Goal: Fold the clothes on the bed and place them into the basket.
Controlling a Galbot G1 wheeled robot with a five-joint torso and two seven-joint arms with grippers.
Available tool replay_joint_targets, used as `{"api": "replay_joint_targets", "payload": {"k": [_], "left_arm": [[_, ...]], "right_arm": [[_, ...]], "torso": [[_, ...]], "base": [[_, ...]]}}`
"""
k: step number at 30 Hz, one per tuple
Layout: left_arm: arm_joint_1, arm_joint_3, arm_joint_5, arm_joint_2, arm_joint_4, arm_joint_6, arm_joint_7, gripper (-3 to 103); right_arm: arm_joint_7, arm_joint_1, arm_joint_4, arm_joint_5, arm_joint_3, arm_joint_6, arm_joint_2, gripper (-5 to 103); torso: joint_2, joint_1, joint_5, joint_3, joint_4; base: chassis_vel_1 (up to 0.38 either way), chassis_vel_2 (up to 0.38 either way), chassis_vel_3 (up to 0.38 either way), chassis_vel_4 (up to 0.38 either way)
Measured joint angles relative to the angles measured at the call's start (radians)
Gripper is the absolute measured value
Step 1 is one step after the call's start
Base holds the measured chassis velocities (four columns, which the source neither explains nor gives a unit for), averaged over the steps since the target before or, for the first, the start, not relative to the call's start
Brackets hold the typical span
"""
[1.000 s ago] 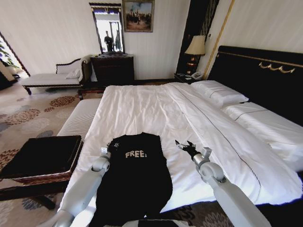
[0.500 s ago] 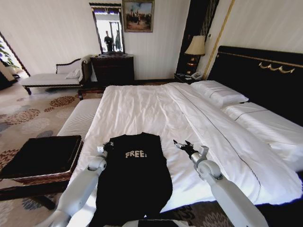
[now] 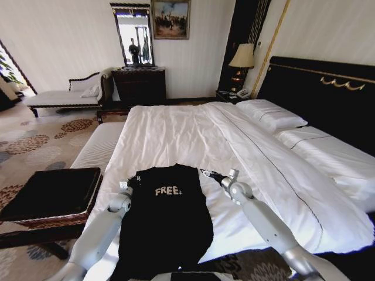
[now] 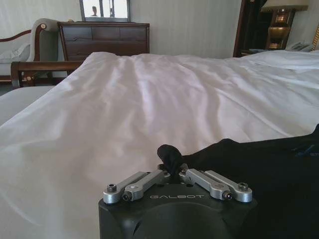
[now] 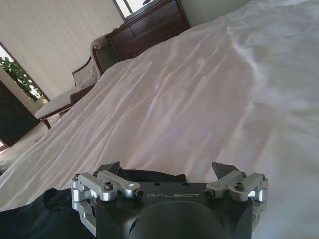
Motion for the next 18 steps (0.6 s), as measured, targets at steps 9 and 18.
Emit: {"api": "replay_joint_targets", "payload": {"k": [9,18], "left_arm": [[0.002,-0.003,-0.023,0.002,-0.016,0.006,-0.002,2],[0.004,-0.005,-0.023,-0.002,-0.018,0.006,-0.002,2]], "right_arm": [[-0.019,0.031,-0.116,-0.003,-0.014,0.025,0.078,100],[-0.021,0.041,-0.174,-0.014,-0.019,0.034,0.094,100]], "torso": [[0.0,0.0,0.0001,0.0,-0.0007],[0.0,0.0,0.0004,0.0,-0.0001]], "base": [[0.0,0.0,0.0,0.0],[0.0,0.0,0.0,0.0]]}}
